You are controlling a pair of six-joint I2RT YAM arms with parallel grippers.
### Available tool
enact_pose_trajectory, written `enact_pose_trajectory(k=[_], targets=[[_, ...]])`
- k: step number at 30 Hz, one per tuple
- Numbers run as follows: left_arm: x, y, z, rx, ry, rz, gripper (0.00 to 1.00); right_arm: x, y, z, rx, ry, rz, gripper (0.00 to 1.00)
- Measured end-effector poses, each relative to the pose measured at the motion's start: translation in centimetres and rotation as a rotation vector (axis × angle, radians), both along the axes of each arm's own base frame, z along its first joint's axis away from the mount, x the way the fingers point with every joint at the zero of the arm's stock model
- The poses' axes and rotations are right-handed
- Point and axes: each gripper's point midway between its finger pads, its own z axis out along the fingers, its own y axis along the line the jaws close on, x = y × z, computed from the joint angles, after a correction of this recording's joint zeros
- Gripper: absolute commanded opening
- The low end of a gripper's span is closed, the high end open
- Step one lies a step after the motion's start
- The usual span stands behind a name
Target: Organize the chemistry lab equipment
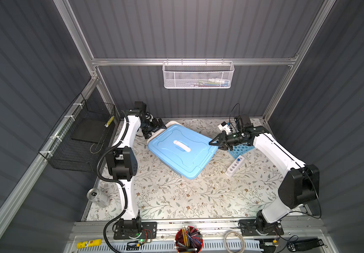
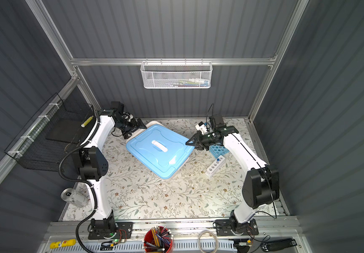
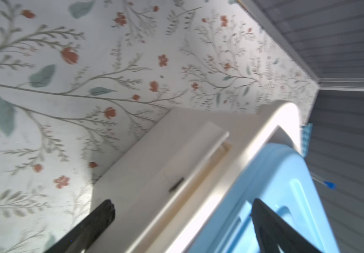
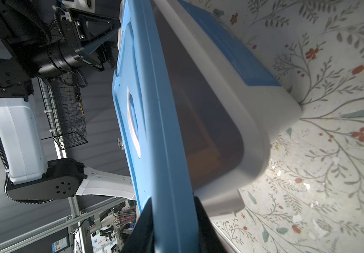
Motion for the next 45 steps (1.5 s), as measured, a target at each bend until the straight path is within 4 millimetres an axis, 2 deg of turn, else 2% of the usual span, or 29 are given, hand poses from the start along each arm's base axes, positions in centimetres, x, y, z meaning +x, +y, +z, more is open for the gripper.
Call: enact_pose_trajectory(k=[4, 11, 17, 26, 34, 45], targets=[[0.1, -0.4, 0.5, -0.04, 0.0, 0.008, 1.0, 0.6, -1.0, 0.3, 0.01, -0.022, -0.006, 0.17], [1.3, -0.5, 2.7, -0.104, -0.052, 0.028, 1.0, 3.1, -1.6, 0.5, 0.016, -0.046, -0.012, 0.17], [1.4, -0.5, 1.3, -0.117, -0.038, 0.034, 1.0, 4.9, -1.0, 1.2, 0.043, -0.064, 0.025, 0.16], [1.7, 1.1, 0.8, -0.092, -0.031, 0.07, 1.0, 4.6, -0.4, 0.6, 0.081, -0.022, 0.048, 0.16], [0.9, 1.3, 0.0, -0.138, -0.019, 0.076, 1.0, 4.8, 0.3, -0.1, 0.145, 0.039, 0.064, 0.17], [0.0, 1.9, 2.1, -0.18, -0.084, 0.133, 1.0, 4.1, 0.7, -0.1, 0.233, 0.114, 0.075, 0.16]])
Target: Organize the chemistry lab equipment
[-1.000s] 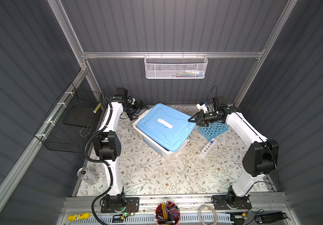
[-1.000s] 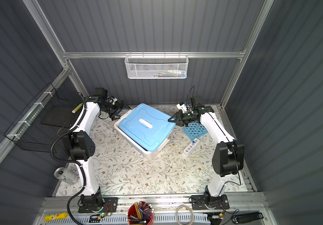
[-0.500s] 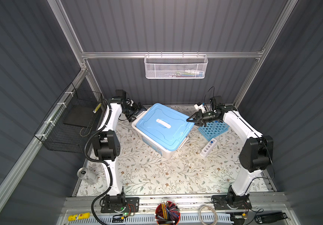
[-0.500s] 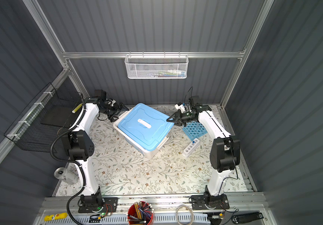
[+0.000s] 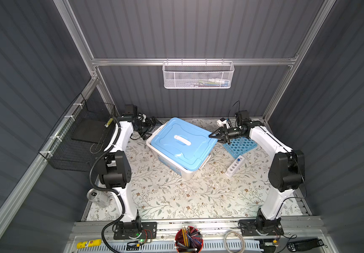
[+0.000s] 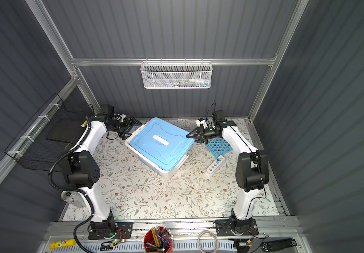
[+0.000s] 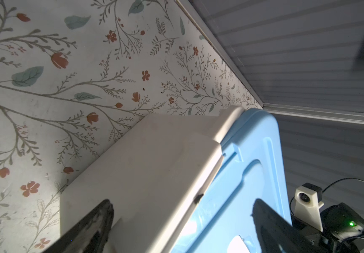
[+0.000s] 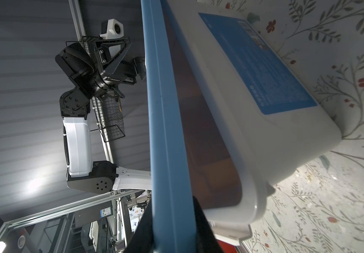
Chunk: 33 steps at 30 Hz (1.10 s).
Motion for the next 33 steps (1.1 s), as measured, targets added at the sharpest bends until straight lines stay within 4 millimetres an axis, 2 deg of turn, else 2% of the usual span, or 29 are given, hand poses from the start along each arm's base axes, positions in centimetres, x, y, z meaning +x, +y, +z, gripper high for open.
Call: enact_pose_trajectory(k=[9, 17, 24, 33], targets=[[-1.1, 0.2, -0.3, -0.001, -0.004, 0.024, 1.0, -0.4, 0.0, 0.0, 0.037, 0.038, 0.013, 0.14], [-2.5, 1.9, -0.2, 0.061, 0.052, 0.039, 1.0, -1.0, 0.3, -1.2, 0.094, 0.088, 0.02, 0.13], [-3.3, 2.8, -0.2, 0.127, 0.075, 0.012, 1.0, -1.5, 0.7, -0.2, 0.107, 0.072, 0.007, 0.13], [-3.8, 6.1, -1.0, 0.2, 0.114, 0.067, 1.0, -2.0, 2.4, 0.2, 0.101, 0.078, 0.038, 0.13]])
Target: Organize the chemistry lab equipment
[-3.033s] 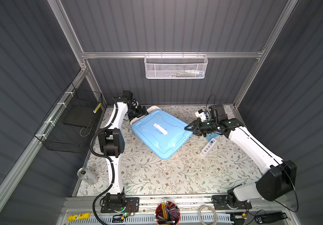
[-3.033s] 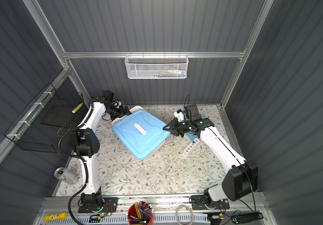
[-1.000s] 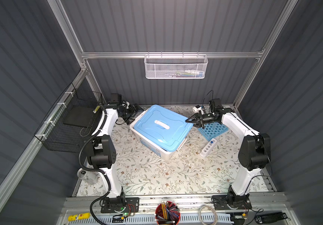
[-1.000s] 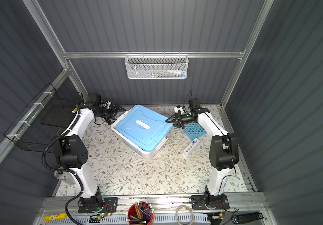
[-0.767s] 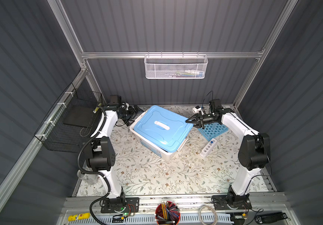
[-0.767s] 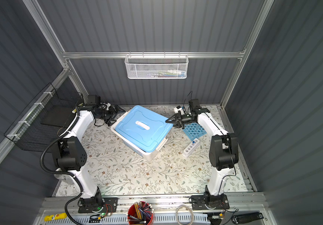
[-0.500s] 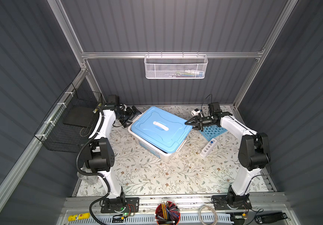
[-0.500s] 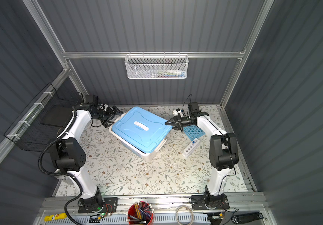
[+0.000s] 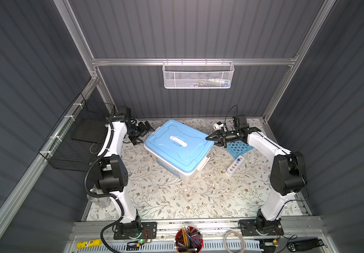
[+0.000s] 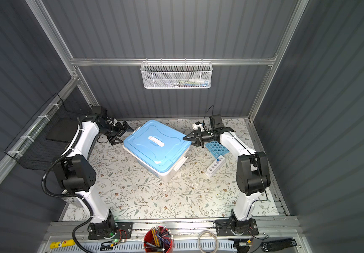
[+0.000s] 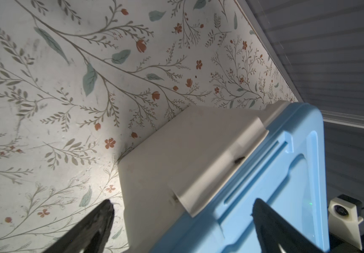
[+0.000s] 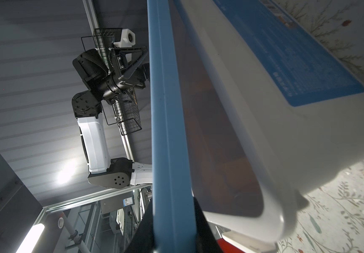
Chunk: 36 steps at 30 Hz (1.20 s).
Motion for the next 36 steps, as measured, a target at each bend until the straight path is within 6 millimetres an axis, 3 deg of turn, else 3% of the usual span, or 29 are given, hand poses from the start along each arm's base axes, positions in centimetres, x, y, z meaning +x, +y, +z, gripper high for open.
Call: enact_pose_trajectory(k=[8, 12, 17, 28, 29, 32, 36], targets=[[-0.1, 0.6, -0.2, 0.021, 0.005, 0.008, 1.0, -0.8, 1.6, -0.2, -0.015, 0.01, 0.032, 0.13], [-0.1, 0.5, -0.1, 0.014, 0.004, 0.005, 1.0, -0.5, 1.8, -0.3, -0.003, -0.027, 0.03, 0.13], [-0.2, 0.2, -0.4, -0.001, 0.007, -0.004, 1.0, -0.2, 2.5, -2.2, 0.016, -0.089, 0.041, 0.13], [0.3, 0.9, -0.7, 0.005, -0.013, 0.004, 1.0, 0.2, 4.0, -2.7, 0.001, -0.092, 0.052, 0.13], [0.4, 0.9, -0.7, 0.007, -0.019, 0.003, 1.0, 0.5, 4.1, -2.6, -0.021, -0.072, 0.028, 0.44], [0.5, 0.7, -0.5, -0.002, -0.026, -0.001, 1.0, 1.2, 3.9, -3.0, -0.089, -0.002, -0.053, 0.56], [0.5, 0.4, -0.4, -0.015, -0.028, -0.009, 1.0, 1.6, 3.2, -2.6, -0.154, 0.02, -0.126, 0.62]])
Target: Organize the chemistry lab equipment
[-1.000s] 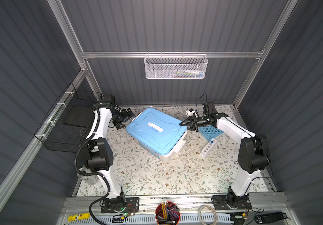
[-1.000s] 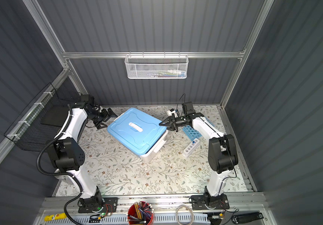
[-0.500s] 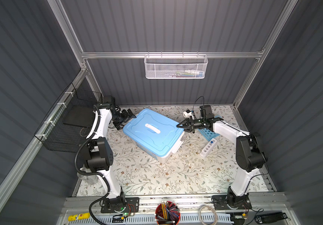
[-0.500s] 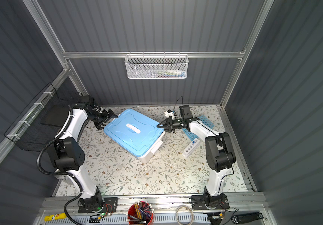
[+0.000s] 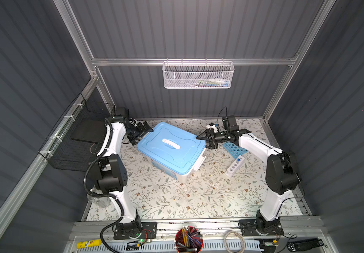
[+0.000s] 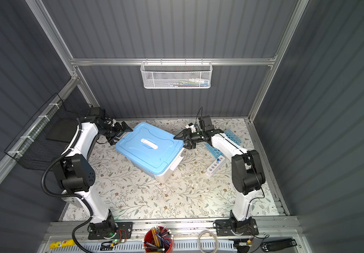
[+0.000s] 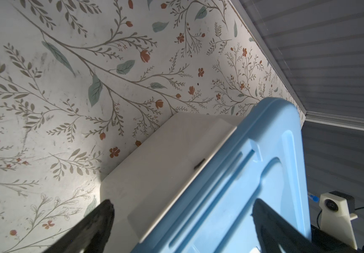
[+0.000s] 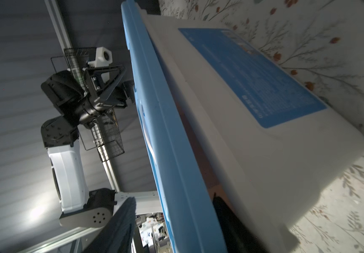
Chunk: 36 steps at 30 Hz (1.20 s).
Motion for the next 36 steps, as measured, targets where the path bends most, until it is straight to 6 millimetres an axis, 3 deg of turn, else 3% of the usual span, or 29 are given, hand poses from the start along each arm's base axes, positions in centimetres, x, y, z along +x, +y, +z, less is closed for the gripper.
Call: enact_pose_trajectory(k=[13, 25, 36], targets=[[0.2, -0.3, -0.6, -0.019, 0.015, -0.008, 1.0, -0.4, -2.8, 0.1, -0.232, -0.017, -0.101, 0.71], [0.8, -1.4, -1.8, -0.029, 0.033, -0.038, 1.0, -1.0, -3.1, 0.0, -0.359, -0.071, -0.117, 0.73], [1.0, -2.3, -1.3, -0.028, 0.018, -0.056, 1.0, -1.5, -6.6, 0.2, -0.553, -0.1, -0.197, 0.75]])
